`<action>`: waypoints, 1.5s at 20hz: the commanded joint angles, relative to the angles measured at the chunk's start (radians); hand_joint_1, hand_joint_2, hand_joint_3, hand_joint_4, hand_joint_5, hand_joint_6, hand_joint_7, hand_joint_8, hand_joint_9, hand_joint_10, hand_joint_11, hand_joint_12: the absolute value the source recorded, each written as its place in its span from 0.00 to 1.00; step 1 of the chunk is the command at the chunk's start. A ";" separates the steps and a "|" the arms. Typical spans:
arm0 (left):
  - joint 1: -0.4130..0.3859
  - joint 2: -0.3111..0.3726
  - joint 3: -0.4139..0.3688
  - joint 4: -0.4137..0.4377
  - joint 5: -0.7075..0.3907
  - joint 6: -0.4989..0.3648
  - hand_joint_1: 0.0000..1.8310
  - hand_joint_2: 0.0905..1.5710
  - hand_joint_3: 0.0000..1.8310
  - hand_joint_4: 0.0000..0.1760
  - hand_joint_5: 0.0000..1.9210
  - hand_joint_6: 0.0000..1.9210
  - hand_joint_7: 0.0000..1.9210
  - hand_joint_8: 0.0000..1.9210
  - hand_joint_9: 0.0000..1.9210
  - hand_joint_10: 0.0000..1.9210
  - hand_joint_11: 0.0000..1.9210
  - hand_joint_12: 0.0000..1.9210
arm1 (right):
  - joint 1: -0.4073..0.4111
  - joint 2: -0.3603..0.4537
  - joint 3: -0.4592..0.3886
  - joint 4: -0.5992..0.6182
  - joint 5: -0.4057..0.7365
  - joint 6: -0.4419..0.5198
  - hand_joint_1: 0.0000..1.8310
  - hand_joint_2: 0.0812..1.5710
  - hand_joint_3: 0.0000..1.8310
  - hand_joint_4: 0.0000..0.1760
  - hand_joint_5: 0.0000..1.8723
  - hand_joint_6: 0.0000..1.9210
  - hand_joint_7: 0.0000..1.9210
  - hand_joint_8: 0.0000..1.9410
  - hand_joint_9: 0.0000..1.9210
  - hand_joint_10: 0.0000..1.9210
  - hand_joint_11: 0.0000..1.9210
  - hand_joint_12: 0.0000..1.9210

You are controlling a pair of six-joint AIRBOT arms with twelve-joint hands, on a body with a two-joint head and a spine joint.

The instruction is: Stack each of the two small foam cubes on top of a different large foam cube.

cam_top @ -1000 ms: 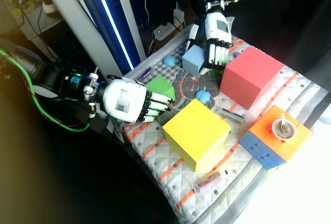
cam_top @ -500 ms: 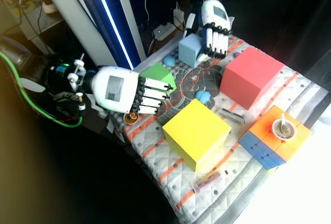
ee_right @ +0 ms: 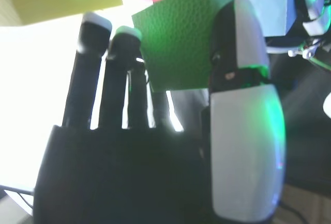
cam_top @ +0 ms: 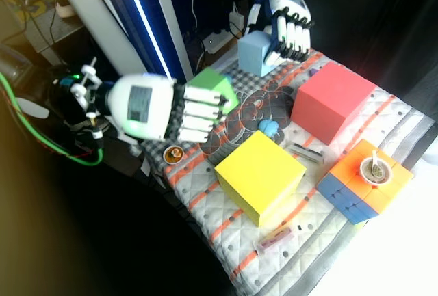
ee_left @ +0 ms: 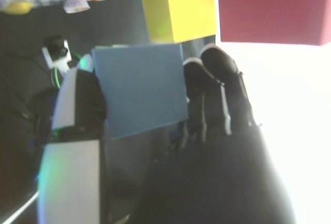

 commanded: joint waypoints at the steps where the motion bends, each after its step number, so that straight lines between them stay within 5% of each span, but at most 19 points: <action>1: -0.015 0.007 0.005 0.006 -0.117 -0.004 0.75 0.86 0.00 0.00 0.07 0.95 0.21 0.93 0.30 0.93 0.25 1.00 | 0.016 0.002 0.007 0.019 0.119 0.004 0.62 0.84 0.00 0.00 0.26 0.83 0.37 0.84 0.41 1.00 0.46 1.00; 4: -0.063 -0.009 0.049 -0.037 -0.085 -0.004 0.78 0.84 0.00 0.00 0.05 0.95 0.21 0.90 0.31 0.93 0.29 1.00 | 0.070 -0.014 0.057 0.062 0.095 0.004 0.62 0.83 0.00 0.00 0.29 0.81 0.37 0.83 0.42 1.00 0.50 1.00; 5: -0.073 -0.014 0.057 -0.044 -0.077 -0.004 0.85 0.79 0.00 0.00 0.05 0.96 0.10 0.80 0.31 0.86 0.24 0.98 | 0.081 -0.018 0.067 0.066 0.084 0.004 0.61 0.83 0.00 0.00 0.29 0.80 0.36 0.83 0.38 1.00 0.47 1.00; 7: -0.100 -0.026 0.084 -0.064 -0.050 -0.004 0.76 0.74 0.00 0.00 0.07 0.78 0.08 0.59 0.13 0.74 0.12 0.94 | 0.124 -0.035 0.101 0.078 0.034 0.004 0.62 0.83 0.00 0.00 0.29 0.81 0.37 0.83 0.38 1.00 0.47 1.00; 8: -0.112 -0.031 0.095 -0.073 -0.039 -0.003 0.76 0.74 0.00 0.00 0.07 0.78 0.08 0.59 0.13 0.74 0.12 0.94 | 0.147 -0.046 0.118 0.081 0.003 0.004 0.62 0.83 0.00 0.00 0.29 0.81 0.37 0.83 0.38 1.00 0.47 1.00; 9: -0.125 -0.039 0.111 -0.091 -0.027 -0.002 0.78 0.80 0.00 0.00 0.08 0.67 0.21 0.80 0.29 0.86 0.25 0.99 | 0.170 -0.059 0.138 0.083 -0.031 0.004 0.61 0.83 0.00 0.00 0.29 0.81 0.37 0.82 0.39 1.00 0.48 1.00; 11: -0.150 -0.050 0.139 -0.117 0.001 -0.002 0.79 0.83 0.00 0.00 0.04 0.62 0.21 0.88 0.33 0.90 0.31 0.98 | 0.204 -0.074 0.168 0.089 -0.075 0.004 0.61 0.83 0.00 0.00 0.29 0.84 0.36 0.80 0.36 0.99 0.44 1.00; 12: -0.165 -0.054 0.152 -0.124 0.015 -0.002 0.86 0.79 0.00 0.00 0.04 0.60 0.09 0.75 0.29 0.88 0.25 0.97 | 0.219 -0.075 0.179 0.094 -0.087 0.004 0.60 0.84 0.00 0.00 0.29 0.85 0.35 0.81 0.35 0.99 0.44 1.00; 13: -0.182 -0.057 0.162 -0.128 0.032 0.002 0.78 0.77 0.00 0.00 0.02 0.70 0.07 0.63 0.09 0.78 0.01 0.97 | 0.229 -0.075 0.180 0.142 -0.100 0.004 0.60 0.84 0.00 0.00 0.28 0.88 0.34 0.80 0.35 0.97 0.43 1.00; 15: -0.203 -0.057 0.169 -0.128 0.052 0.023 0.75 0.78 0.00 0.00 0.01 0.75 0.07 0.67 0.08 0.82 0.02 0.98 | 0.242 -0.074 0.184 0.170 -0.116 0.004 0.59 0.85 0.00 0.00 0.27 0.89 0.34 0.80 0.32 0.96 0.38 1.00; 16: -0.222 -0.057 0.169 -0.131 0.065 0.059 0.69 0.85 0.01 0.00 0.04 0.77 0.21 0.86 0.12 0.88 0.11 1.00 | 0.249 -0.074 0.190 0.171 -0.130 0.004 0.59 0.85 0.00 0.00 0.27 0.89 0.34 0.80 0.31 0.96 0.38 1.00; 17: -0.248 -0.061 0.169 -0.141 0.083 0.106 0.64 0.80 0.00 0.00 0.04 0.73 0.05 0.71 0.06 0.88 0.08 1.00 | 0.259 -0.074 0.197 0.174 -0.149 0.004 0.59 0.85 0.00 0.00 0.27 0.90 0.34 0.79 0.31 0.95 0.36 1.00; 19: -0.277 -0.070 0.172 -0.168 0.109 0.181 0.64 0.80 0.00 0.00 0.04 0.75 0.04 0.72 0.06 0.90 0.09 1.00 | 0.278 -0.076 0.210 0.180 -0.181 0.004 0.59 0.85 0.00 0.00 0.27 0.90 0.34 0.80 0.32 0.94 0.38 1.00; 21: -0.292 -0.079 0.190 -0.206 0.129 0.221 0.52 0.88 0.00 0.00 0.25 0.90 0.04 0.77 0.09 0.94 0.17 1.00 | 0.296 -0.082 0.218 0.216 -0.208 0.004 0.60 0.84 0.00 0.00 0.27 0.89 0.35 0.79 0.33 0.93 0.38 1.00; 22: -0.297 -0.083 0.201 -0.220 0.138 0.221 0.52 0.88 0.00 0.00 0.25 0.90 0.04 0.77 0.09 0.94 0.17 1.00 | 0.300 -0.083 0.218 0.234 -0.216 0.004 0.60 0.84 0.00 0.00 0.27 0.89 0.35 0.79 0.33 0.93 0.38 1.00; 24: -0.310 -0.089 0.224 -0.240 0.164 0.221 0.70 0.76 0.00 0.00 0.11 0.72 0.05 0.75 0.13 0.95 0.22 1.00 | 0.305 -0.083 0.224 0.260 -0.236 0.004 0.60 0.84 0.00 0.00 0.26 0.88 0.36 0.80 0.34 0.95 0.38 1.00; 27: -0.323 -0.087 0.241 -0.259 0.183 0.222 0.70 0.75 0.00 0.00 0.10 0.67 0.05 0.70 0.10 0.89 0.15 1.00 | 0.306 -0.084 0.239 0.273 -0.252 0.004 0.60 0.84 0.00 0.00 0.27 0.87 0.36 0.79 0.31 0.93 0.35 1.00; 28: -0.330 -0.087 0.250 -0.263 0.201 0.225 0.72 0.74 0.00 0.00 0.12 0.67 0.08 0.73 0.13 0.88 0.05 1.00 | 0.306 -0.084 0.241 0.275 -0.256 0.004 0.62 0.83 0.00 0.00 0.27 0.84 0.38 0.80 0.37 0.96 0.43 1.00; 30: -0.340 -0.090 0.253 -0.304 0.215 0.292 0.73 0.74 0.00 0.00 0.11 0.67 0.06 0.68 0.12 0.84 0.13 1.00 | 0.307 -0.084 0.245 0.276 -0.262 0.004 0.61 0.84 0.00 0.00 0.27 0.86 0.37 0.80 0.33 0.95 0.38 1.00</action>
